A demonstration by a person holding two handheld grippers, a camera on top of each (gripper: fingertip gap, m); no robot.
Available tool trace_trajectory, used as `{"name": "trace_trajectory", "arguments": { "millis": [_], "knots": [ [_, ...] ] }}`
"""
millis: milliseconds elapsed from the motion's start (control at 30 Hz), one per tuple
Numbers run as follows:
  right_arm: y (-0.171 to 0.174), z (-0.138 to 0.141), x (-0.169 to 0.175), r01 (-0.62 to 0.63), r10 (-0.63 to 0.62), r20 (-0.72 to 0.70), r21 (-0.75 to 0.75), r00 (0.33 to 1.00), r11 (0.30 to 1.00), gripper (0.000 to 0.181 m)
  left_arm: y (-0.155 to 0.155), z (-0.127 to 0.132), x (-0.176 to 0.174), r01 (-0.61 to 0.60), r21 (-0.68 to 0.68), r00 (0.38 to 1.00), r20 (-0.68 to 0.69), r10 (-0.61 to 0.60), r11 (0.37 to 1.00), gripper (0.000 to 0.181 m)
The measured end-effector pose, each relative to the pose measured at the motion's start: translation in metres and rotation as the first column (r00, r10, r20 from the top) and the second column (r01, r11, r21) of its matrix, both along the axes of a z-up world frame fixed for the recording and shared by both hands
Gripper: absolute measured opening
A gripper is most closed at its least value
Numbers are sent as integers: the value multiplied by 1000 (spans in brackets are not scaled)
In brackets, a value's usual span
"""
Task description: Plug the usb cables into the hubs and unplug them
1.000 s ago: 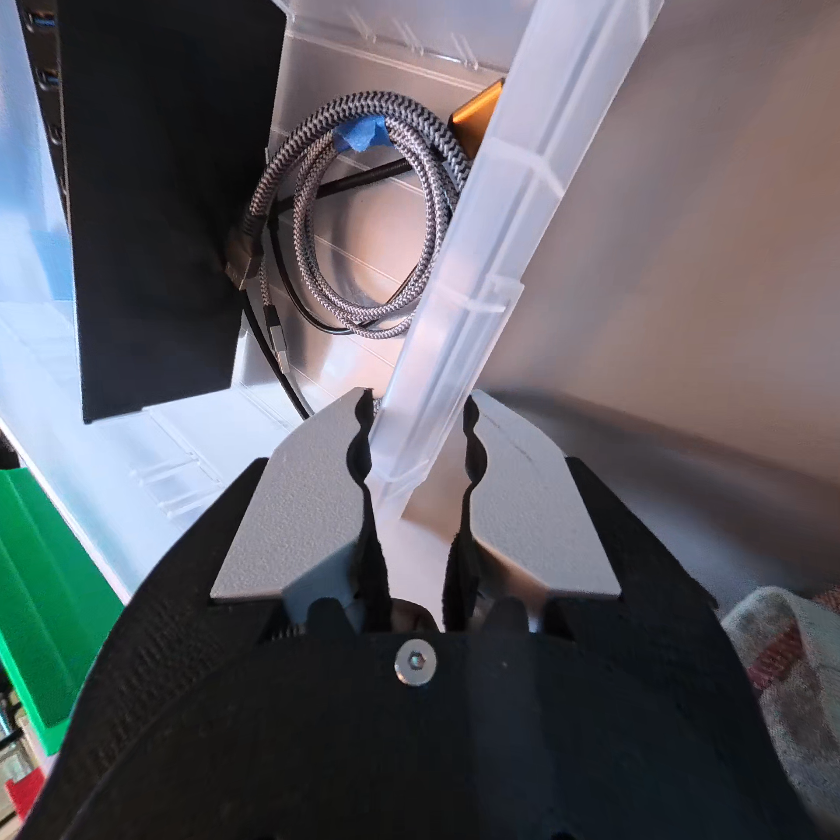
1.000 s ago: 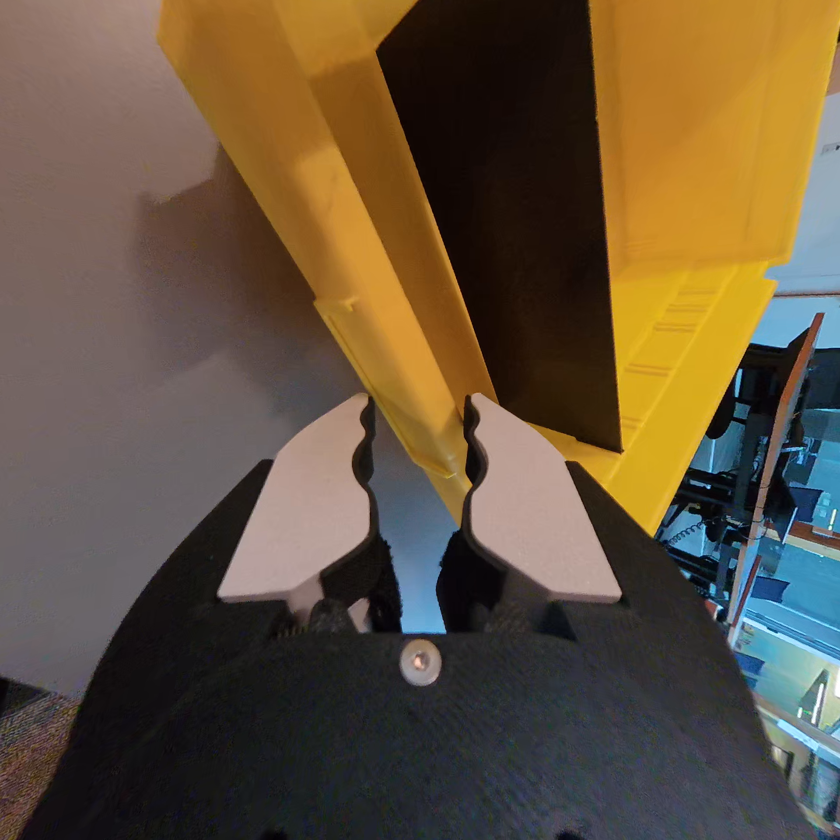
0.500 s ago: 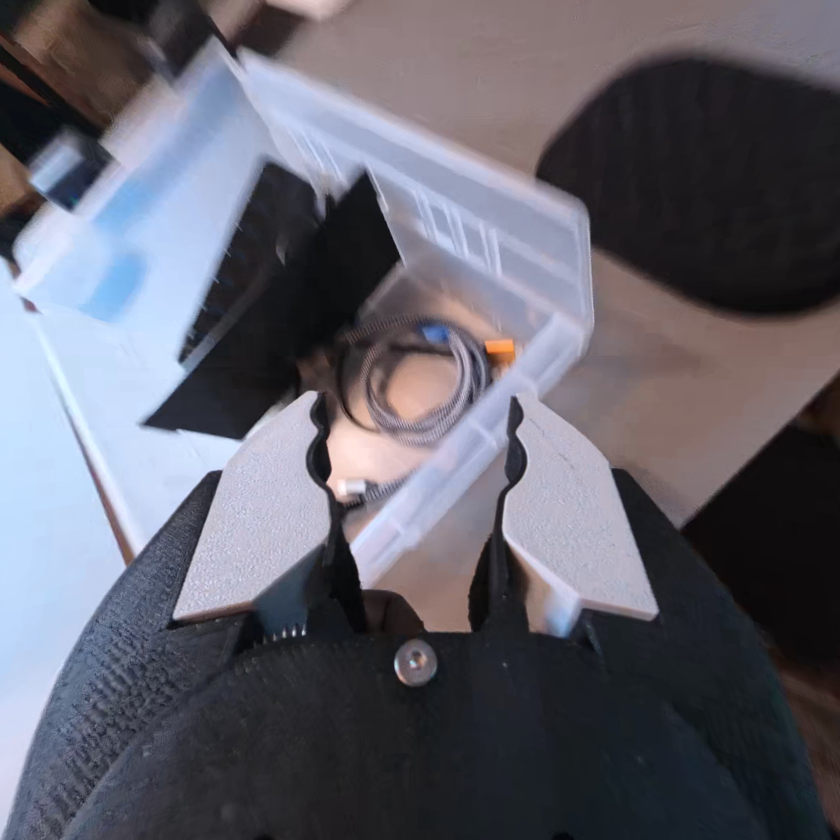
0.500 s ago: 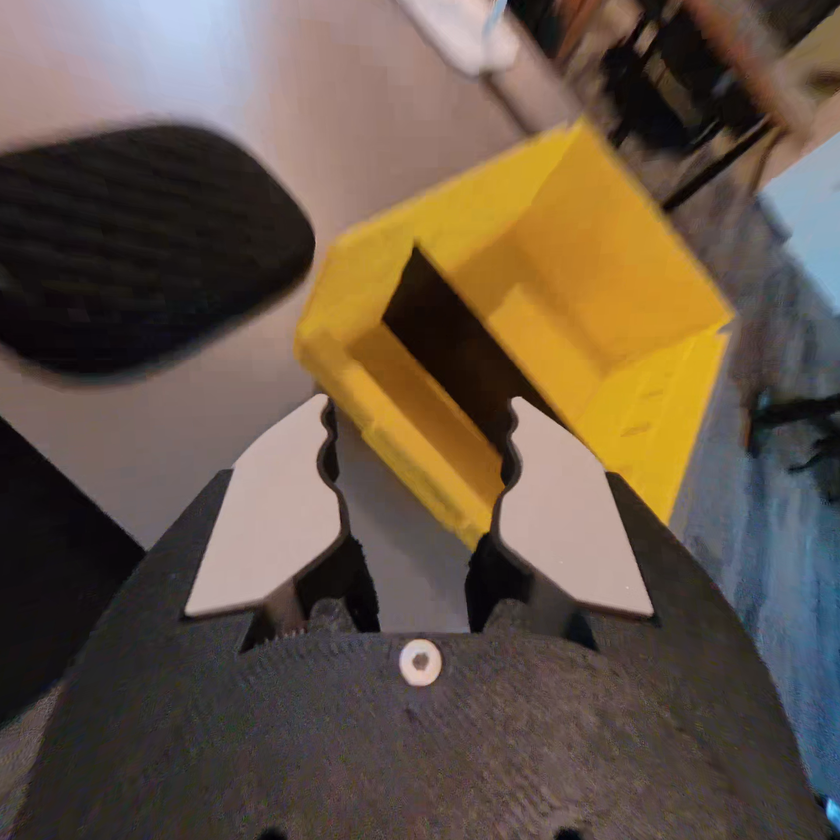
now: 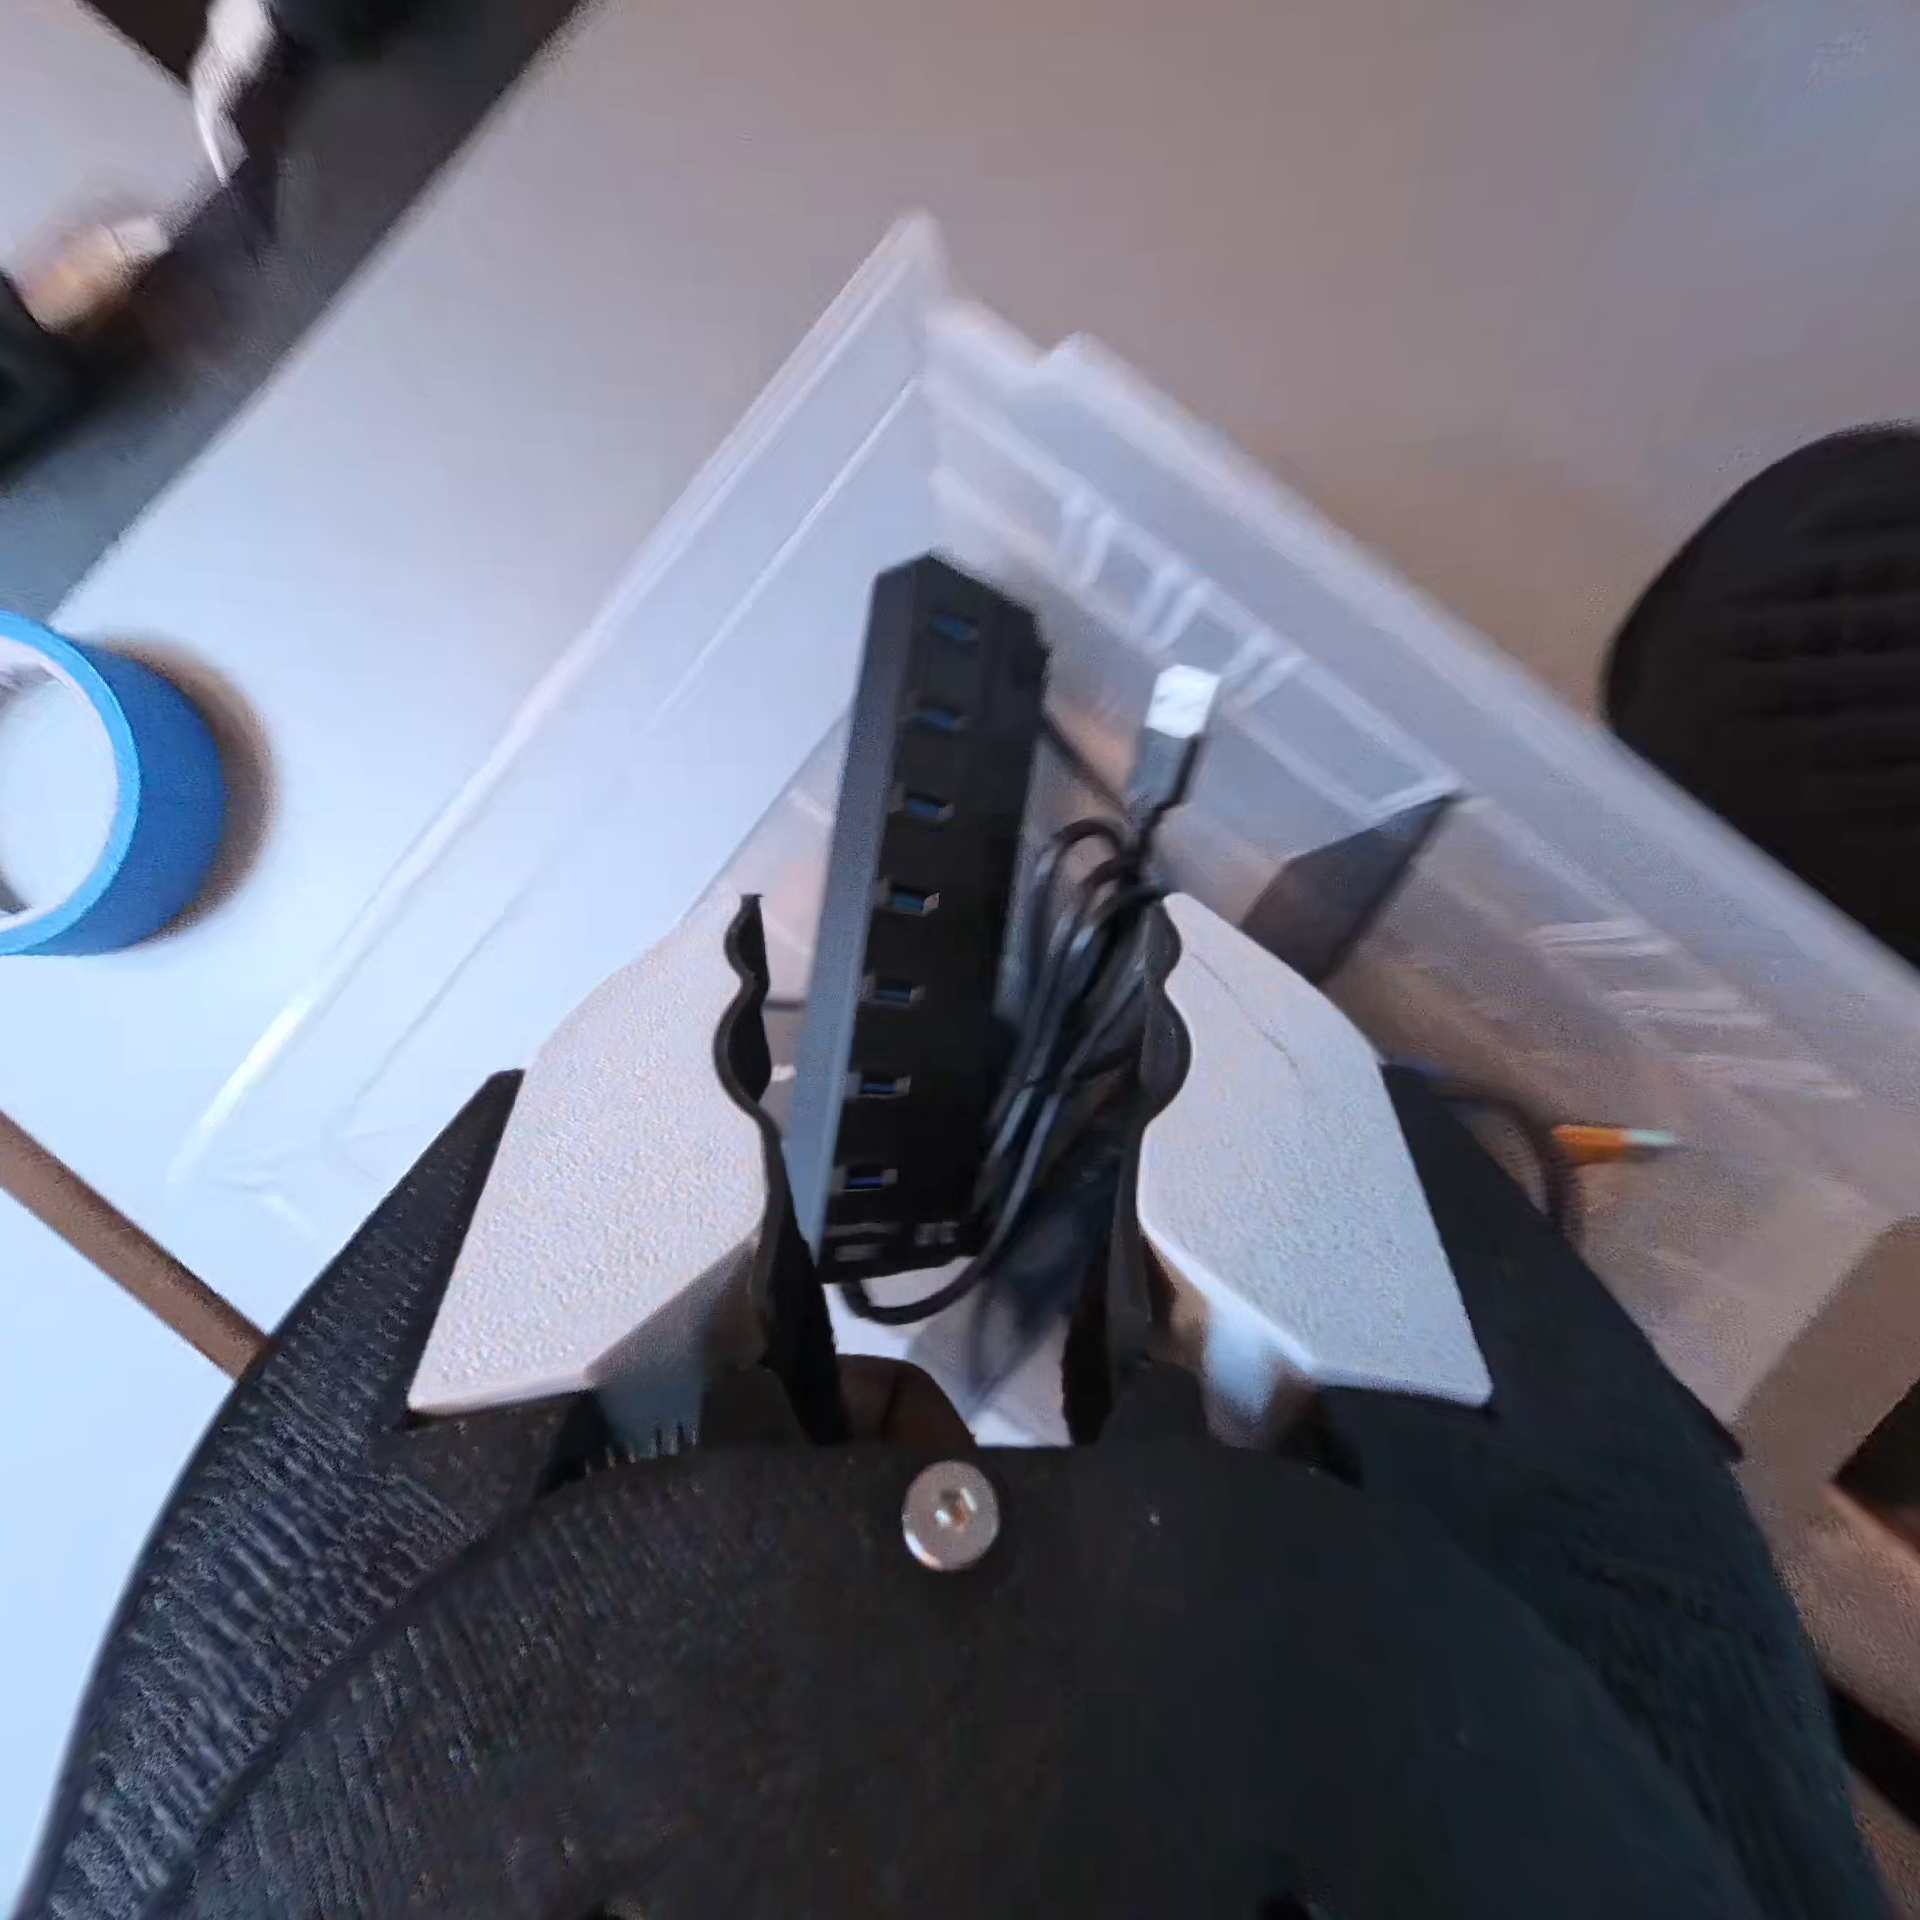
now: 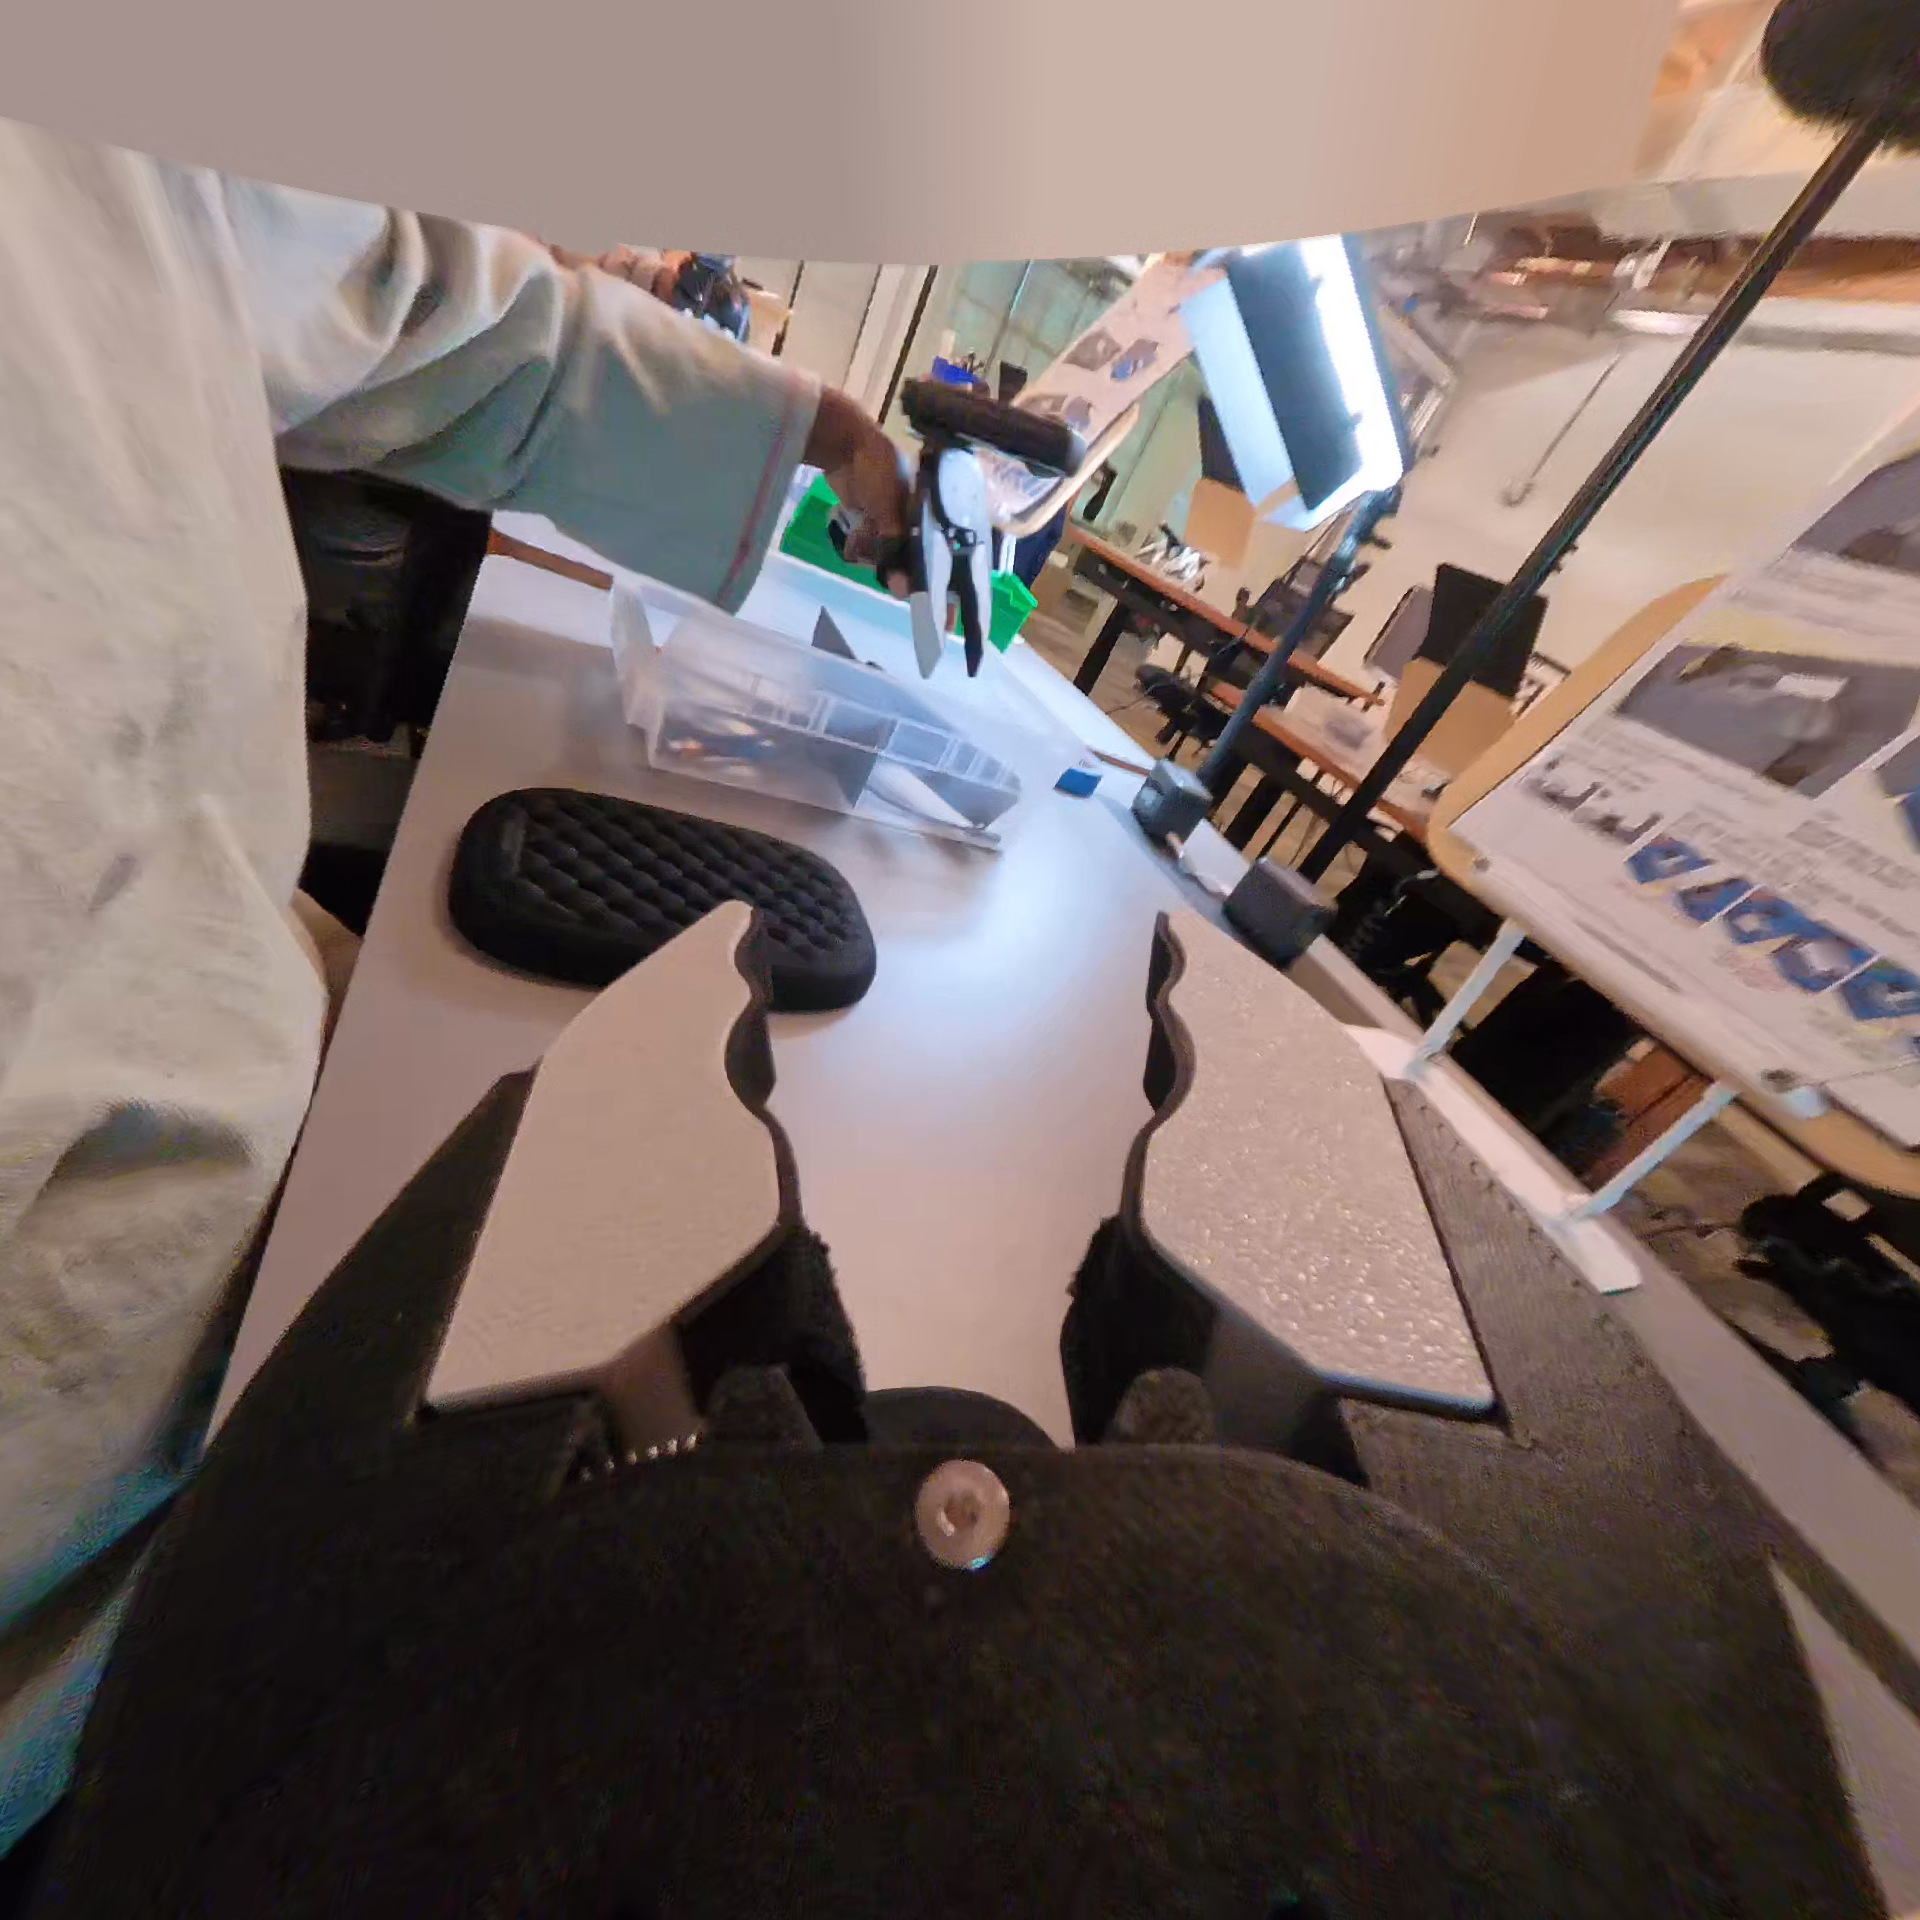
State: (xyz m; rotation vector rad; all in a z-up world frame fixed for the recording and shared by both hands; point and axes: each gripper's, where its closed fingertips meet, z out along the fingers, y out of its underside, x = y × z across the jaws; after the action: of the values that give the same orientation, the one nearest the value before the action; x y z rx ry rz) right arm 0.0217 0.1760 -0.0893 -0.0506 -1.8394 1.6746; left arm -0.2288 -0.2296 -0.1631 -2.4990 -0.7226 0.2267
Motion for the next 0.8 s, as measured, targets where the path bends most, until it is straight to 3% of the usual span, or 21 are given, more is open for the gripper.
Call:
{"name": "trace_trajectory", "arguments": {
  "millis": [167, 300, 400, 467, 633, 800],
  "knots": [
    [-5, -21, -16, 12, -12, 71, 10, 997, 1000, 68, -8, -39, -20, 72, -50, 972, 229, -59, 996, 67],
    [0, -24, -22, 32, -32, 81, -2, 996, 999, 63, -3, -57, -1, 139, -50, 877, 469, -99, 989, 65],
    [-1, -29, -25, 39, -40, 82, 6, 996, 999, 62, -2, -70, 1, 140, -111, 845, 531, -60, 984, 55],
    [-1, -32, -27, 45, -46, 83, 12, 996, 999, 62, -4, -71, -3, 143, -148, 860, 507, -49, 979, 42],
    [3, -38, -27, 66, -68, 81, 38, 994, 997, 60, 0, -31, -12, 84, -116, 951, 306, -45, 990, 37],
    [8, -32, -24, 73, -73, 47, 6, 996, 997, 58, 2, 62, -11, -15, -19, 998, -59, 14, 1000, 25]
  ]
}}
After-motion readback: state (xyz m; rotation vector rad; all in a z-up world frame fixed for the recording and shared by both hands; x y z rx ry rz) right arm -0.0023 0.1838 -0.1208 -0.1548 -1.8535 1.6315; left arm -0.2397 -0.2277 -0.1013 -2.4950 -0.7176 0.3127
